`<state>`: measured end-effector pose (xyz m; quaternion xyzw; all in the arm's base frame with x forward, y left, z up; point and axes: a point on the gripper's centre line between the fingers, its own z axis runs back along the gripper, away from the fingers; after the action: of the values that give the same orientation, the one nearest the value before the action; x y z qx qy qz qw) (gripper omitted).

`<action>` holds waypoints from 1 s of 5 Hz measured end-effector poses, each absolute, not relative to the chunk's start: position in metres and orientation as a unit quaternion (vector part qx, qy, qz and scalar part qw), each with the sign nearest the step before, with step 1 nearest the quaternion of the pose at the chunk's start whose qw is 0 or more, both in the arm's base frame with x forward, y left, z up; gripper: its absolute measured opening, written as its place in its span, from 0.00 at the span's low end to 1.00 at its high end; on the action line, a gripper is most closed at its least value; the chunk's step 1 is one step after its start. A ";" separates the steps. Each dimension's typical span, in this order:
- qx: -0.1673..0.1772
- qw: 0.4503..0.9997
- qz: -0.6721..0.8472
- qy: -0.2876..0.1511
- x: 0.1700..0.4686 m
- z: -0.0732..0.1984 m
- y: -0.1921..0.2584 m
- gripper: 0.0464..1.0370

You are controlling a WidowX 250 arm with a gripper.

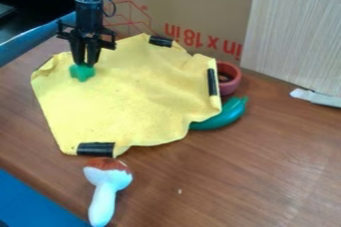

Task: Move the green object from bottom left to the outside of the cloth

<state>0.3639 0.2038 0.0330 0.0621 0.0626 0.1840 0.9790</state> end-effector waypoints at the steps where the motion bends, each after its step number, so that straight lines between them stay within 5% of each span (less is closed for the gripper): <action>1: 0.059 0.979 0.181 0.067 0.364 0.035 0.205 0.07; 2: 0.053 0.980 0.177 0.071 0.362 0.035 0.205 0.03; 3: 0.050 0.981 0.173 0.078 0.360 0.035 0.206 0.18; 5: 0.037 0.982 0.165 0.083 0.350 0.033 0.210 0.75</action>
<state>0.3497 0.2104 0.0329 0.0367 0.0832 0.1648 0.9821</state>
